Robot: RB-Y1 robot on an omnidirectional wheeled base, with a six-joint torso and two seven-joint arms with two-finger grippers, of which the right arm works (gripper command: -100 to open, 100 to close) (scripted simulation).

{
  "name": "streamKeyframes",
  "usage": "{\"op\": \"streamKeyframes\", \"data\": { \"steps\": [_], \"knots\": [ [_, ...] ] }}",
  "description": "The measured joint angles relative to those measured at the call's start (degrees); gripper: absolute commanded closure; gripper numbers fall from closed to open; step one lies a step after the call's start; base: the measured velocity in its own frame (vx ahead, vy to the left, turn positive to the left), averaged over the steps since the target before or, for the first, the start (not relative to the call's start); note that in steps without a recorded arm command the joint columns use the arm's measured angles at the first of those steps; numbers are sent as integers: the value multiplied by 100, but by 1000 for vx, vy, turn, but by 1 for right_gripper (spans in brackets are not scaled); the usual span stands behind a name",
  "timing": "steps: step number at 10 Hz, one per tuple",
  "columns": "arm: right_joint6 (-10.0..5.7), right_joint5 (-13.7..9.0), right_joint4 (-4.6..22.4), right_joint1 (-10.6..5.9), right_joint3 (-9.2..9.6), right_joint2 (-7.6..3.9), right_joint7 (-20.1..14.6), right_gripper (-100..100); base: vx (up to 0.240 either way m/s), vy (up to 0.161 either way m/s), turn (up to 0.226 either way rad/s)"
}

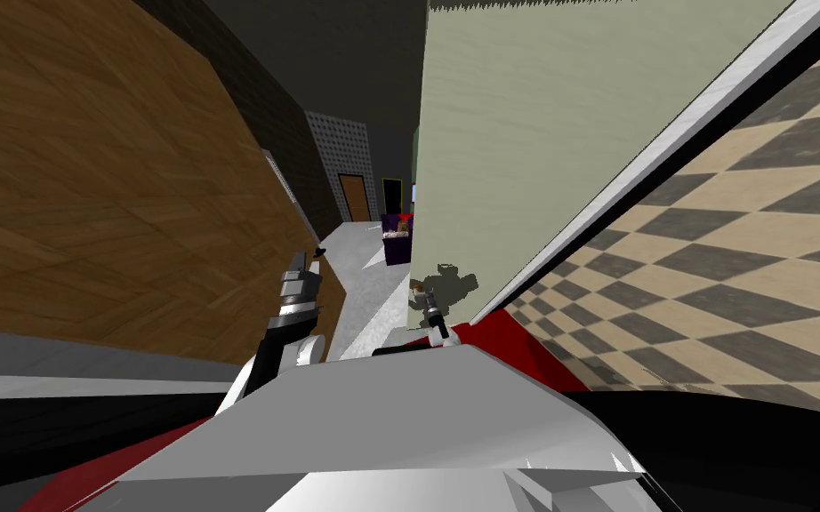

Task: Push the door open

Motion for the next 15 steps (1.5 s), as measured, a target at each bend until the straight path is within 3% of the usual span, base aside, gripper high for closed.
{"op": "streamKeyframes", "data": {
  "steps": [1,2,3,4,7,10,12,14,15],
  "knots": [
    [-56,-53,173,-112,-90,-31,20,100,132,57,-28],
    [-22,-68,51,-54,-121,-39,46,100,157,62,-59],
    [138,-92,-237,94,-166,-50,85,100,130,66,-50],
    [199,-111,-300,115,-200,-59,110,100,54,29,-4],
    [-99,-230,255,-140,-401,-85,143,100,132,94,-73],
    [78,-280,-111,38,-495,-108,188,100,100,64,-42],
    [-8,-360,87,-36,-630,-114,213,100,186,103,-77],
    [106,-442,-70,21,-776,-114,260,100,200,128,-89],
    [40,-490,22,-34,-866,-117,286,100,195,101,-91]
  ]
}}
